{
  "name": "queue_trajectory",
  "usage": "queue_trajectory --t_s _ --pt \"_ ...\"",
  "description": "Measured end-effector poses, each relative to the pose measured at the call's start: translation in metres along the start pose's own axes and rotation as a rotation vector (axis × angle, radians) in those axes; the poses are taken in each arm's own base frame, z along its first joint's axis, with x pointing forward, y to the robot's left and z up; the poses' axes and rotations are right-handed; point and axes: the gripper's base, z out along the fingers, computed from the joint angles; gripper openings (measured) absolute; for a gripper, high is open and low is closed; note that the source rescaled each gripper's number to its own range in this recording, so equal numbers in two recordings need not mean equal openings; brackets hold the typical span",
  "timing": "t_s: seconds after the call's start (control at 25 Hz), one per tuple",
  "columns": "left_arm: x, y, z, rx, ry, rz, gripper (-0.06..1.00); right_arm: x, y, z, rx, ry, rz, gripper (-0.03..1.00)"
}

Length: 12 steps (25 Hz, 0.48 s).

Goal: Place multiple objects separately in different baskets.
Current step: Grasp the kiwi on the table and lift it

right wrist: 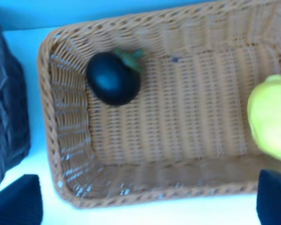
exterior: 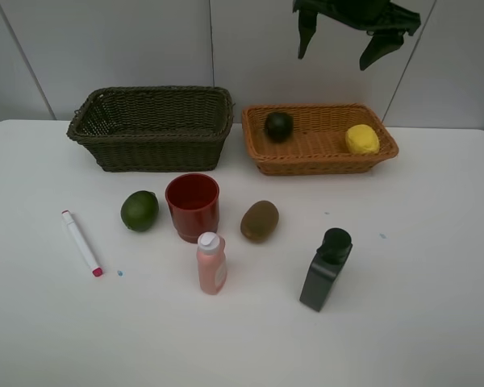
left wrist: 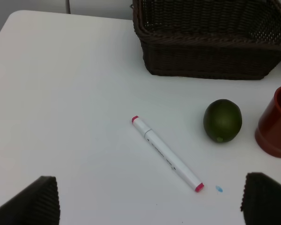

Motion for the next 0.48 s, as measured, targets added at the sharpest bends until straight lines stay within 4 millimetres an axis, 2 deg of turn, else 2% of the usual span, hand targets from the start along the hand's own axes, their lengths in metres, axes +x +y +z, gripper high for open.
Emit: queue_trajectory --t_s 0.08,0.12,0.28,0.4,0.48 --pt "0.0 0.0 0.0 0.0 0.0 0.0 1.0 0.012 -0.001 -0.001 0.01 0.032 0.007 1.0" --pt "0.0 0.0 0.0 0.0 0.0 0.0 1.0 0.012 -0.001 -0.001 0.01 0.032 0.007 1.0" --pt "0.0 0.0 0.0 0.0 0.0 0.0 1.0 0.042 0.005 0.006 0.035 0.118 -0.032 1.0" --pt "0.0 0.0 0.0 0.0 0.0 0.0 1.0 0.061 0.017 0.015 0.045 0.175 -0.08 1.0" --pt "0.0 0.0 0.0 0.0 0.0 0.0 1.0 0.082 0.028 0.026 0.058 0.236 -0.122 1.0"
